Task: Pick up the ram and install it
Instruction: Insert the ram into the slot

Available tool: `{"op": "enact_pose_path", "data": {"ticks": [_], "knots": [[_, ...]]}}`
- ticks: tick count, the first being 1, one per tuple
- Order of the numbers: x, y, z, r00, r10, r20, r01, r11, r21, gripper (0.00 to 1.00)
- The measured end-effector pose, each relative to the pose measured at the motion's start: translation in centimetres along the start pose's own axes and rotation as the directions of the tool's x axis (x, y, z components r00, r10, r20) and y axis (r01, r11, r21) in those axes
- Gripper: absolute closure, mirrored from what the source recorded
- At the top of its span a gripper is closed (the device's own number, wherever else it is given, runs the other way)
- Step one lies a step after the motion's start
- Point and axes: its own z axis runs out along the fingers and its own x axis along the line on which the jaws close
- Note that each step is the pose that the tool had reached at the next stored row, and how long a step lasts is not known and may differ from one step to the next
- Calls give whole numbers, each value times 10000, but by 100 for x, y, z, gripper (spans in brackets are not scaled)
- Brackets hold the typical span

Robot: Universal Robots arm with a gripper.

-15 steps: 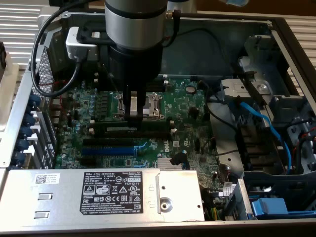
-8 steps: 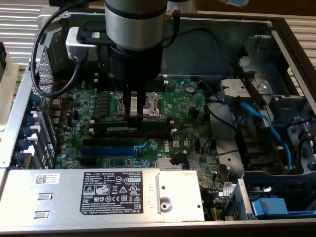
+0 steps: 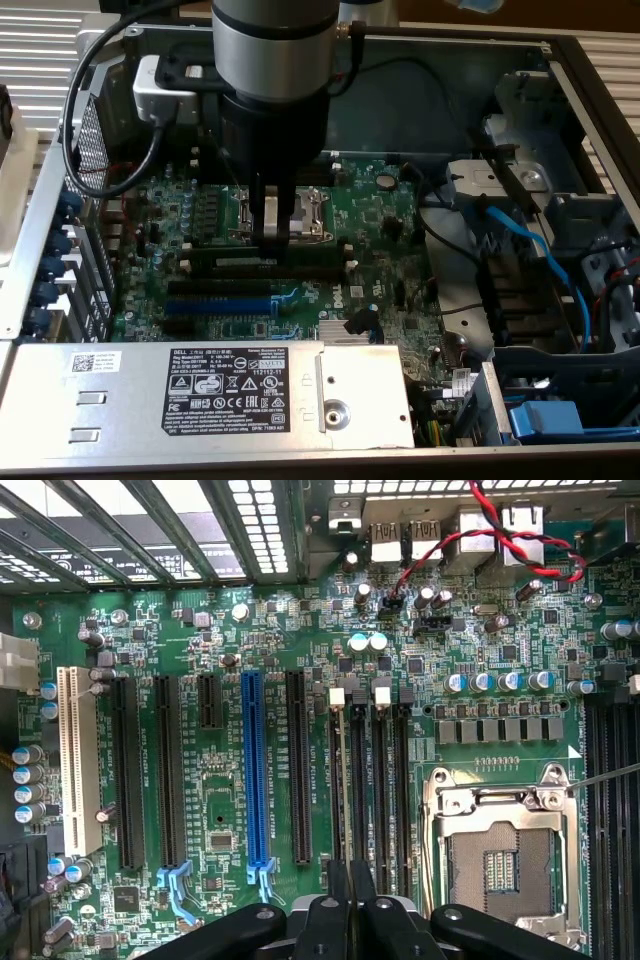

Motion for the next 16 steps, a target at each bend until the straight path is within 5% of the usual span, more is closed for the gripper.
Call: {"op": "enact_pose_path", "data": {"ticks": [16], "knots": [[1,0,12,10000,1,0,-1,10000,0,88]]}}
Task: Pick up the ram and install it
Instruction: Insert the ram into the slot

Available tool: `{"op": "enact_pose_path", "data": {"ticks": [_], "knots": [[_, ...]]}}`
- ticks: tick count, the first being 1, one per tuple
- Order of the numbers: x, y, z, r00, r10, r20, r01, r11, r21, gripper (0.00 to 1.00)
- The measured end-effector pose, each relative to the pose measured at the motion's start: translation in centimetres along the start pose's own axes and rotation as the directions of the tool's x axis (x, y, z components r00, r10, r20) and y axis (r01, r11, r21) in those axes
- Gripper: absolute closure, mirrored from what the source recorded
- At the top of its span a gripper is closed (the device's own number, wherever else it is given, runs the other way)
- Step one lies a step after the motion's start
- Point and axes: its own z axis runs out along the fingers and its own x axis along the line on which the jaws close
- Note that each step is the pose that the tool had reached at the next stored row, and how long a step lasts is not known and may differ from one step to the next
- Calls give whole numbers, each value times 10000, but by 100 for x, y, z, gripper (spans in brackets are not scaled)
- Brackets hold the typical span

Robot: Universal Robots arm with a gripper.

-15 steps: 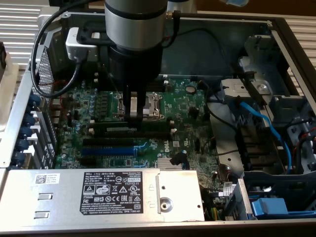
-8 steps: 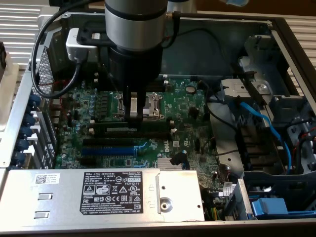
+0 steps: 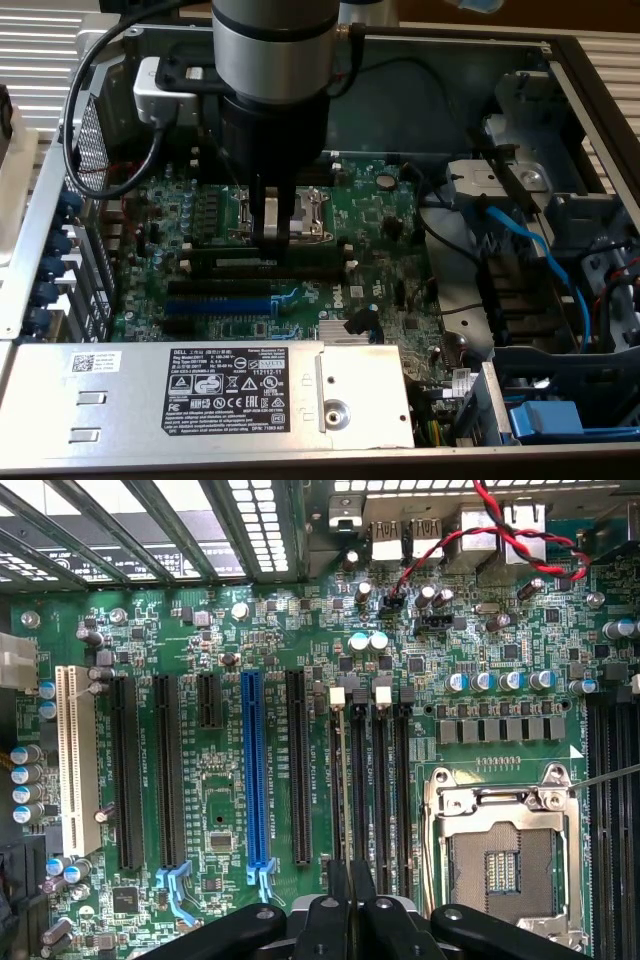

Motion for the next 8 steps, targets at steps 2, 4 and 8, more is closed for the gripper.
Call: {"op": "enact_pose_path", "data": {"ticks": [2,4,8], "knots": [[0,0,0,10000,0,0,0,10000,0,88],[0,0,0,10000,0,0,0,10000,0,88],[0,-1,0,10000,-1,0,1,10000,0,80]]}}
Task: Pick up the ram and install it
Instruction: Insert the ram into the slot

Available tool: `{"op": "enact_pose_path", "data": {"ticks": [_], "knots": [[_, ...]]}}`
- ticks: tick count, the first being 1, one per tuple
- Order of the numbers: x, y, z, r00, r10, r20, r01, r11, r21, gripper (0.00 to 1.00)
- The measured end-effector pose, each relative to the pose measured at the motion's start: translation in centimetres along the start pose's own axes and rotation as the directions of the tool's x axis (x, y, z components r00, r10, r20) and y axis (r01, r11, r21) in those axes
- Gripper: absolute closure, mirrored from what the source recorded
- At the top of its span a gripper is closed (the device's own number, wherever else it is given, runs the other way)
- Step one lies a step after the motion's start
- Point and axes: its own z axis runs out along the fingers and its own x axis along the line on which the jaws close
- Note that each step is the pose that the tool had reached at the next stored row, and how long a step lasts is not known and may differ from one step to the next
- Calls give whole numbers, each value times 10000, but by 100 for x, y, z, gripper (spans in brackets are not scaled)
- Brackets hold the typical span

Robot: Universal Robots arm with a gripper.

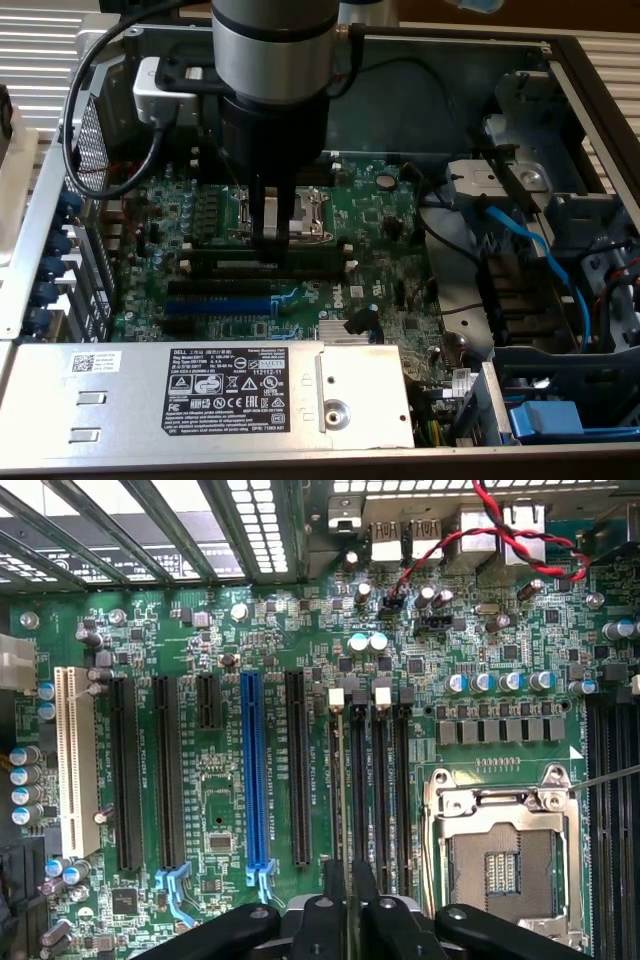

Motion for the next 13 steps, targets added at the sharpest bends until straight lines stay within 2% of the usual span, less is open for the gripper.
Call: {"op": "enact_pose_path", "data": {"ticks": [1,2,10,13], "knots": [[0,0,0,10000,0,1,0,10000,0,80],[0,0,0,10000,0,0,0,10000,0,73],[0,0,-5,10000,0,-1,0,10000,-1,73],[0,0,-59,10000,2,5,-2,10000,0,73]]}}
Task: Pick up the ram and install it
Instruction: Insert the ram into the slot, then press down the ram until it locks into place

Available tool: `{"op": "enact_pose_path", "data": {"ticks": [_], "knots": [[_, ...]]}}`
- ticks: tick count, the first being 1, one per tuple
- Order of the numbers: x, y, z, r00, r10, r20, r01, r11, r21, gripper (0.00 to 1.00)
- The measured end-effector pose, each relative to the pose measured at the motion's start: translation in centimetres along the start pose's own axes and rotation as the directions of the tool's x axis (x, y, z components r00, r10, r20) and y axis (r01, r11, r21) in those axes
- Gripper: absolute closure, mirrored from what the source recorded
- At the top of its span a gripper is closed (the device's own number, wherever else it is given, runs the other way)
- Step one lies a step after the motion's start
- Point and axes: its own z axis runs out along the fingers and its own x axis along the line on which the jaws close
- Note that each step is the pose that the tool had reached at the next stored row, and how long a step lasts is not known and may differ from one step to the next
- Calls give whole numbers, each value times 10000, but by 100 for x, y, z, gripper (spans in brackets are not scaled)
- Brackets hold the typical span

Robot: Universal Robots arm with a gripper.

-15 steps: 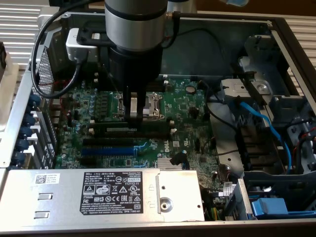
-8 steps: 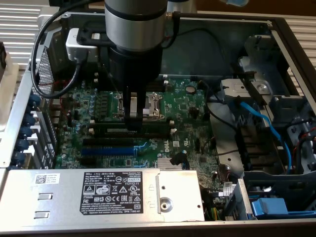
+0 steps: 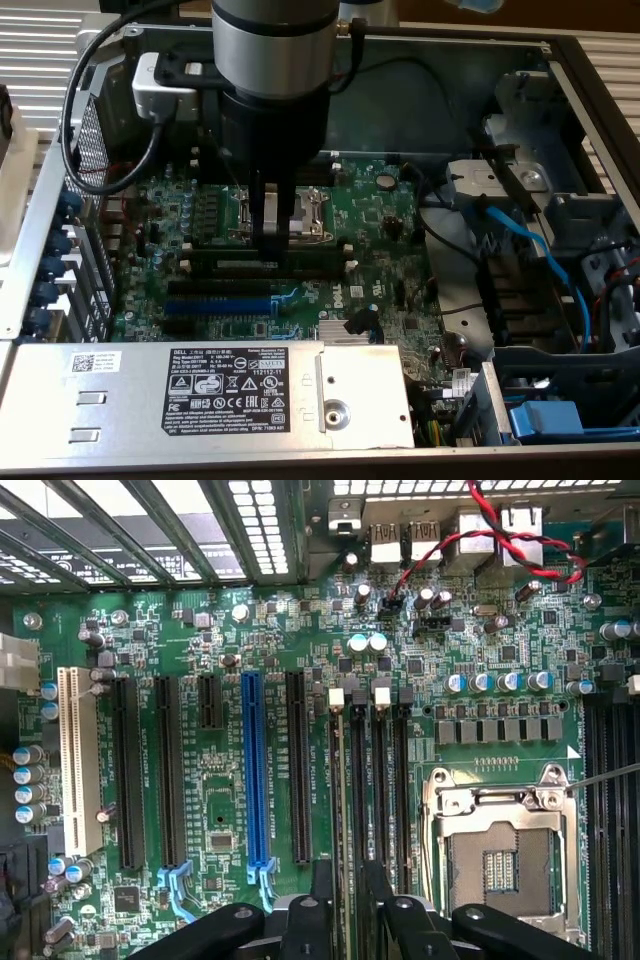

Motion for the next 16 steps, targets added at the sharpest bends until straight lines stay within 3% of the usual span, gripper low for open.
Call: {"op": "enact_pose_path", "data": {"ticks": [5,16], "knots": [[0,-1,-100,10000,-2,3,2,10000,0,73],[0,-1,-100,10000,-2,2,2,10000,0,73]]}}
